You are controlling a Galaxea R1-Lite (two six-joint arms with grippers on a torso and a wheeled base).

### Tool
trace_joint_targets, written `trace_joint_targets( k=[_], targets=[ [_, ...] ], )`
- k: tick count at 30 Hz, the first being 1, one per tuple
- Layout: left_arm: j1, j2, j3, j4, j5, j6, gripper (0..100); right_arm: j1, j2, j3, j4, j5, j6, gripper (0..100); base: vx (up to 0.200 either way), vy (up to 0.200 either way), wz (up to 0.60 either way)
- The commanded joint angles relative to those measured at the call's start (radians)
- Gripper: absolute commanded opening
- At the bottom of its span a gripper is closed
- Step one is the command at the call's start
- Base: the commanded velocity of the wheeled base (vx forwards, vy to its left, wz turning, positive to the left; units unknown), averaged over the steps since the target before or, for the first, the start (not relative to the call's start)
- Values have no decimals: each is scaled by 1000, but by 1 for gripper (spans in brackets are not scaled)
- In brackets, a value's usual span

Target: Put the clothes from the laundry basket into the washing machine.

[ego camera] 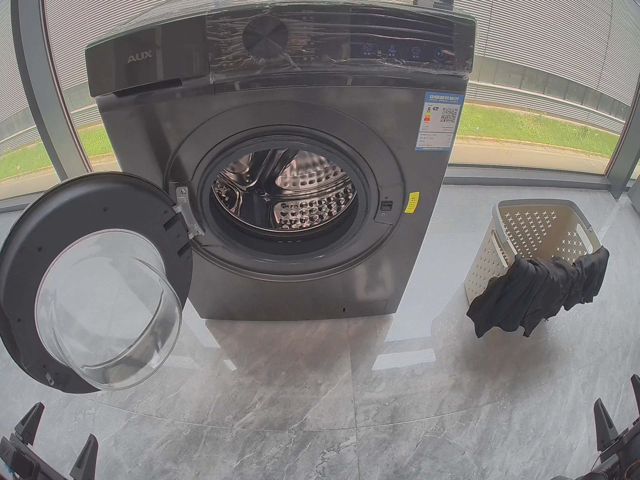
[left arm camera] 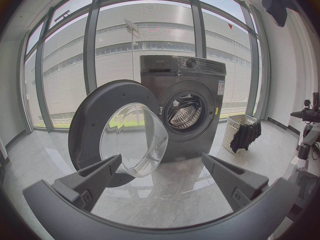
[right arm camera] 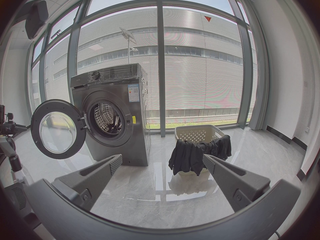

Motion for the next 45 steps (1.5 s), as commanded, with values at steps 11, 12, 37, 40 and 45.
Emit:
trace_joint_targets(
  k=[11,12,37,40,45],
  targets=[
    [0,-18,18,0,0,-3,100,-1,-11,18,0,0,-2,100,145,0,0],
    [0,-18,18,0,0,-3,100,-1,-11,18,0,0,0,100,200,0,0],
    [0,-18,18,0,3,-1,100,-1,-11,18,0,0,0,100,0,-96,0],
    [0,-18,18,0,3,-1,100,-1,-11,18,0,0,0,100,0,0,0],
    [0,-18,18,0,3,-1,100,-1,-11,18,0,0,0,100,0,0,0]
  ],
)
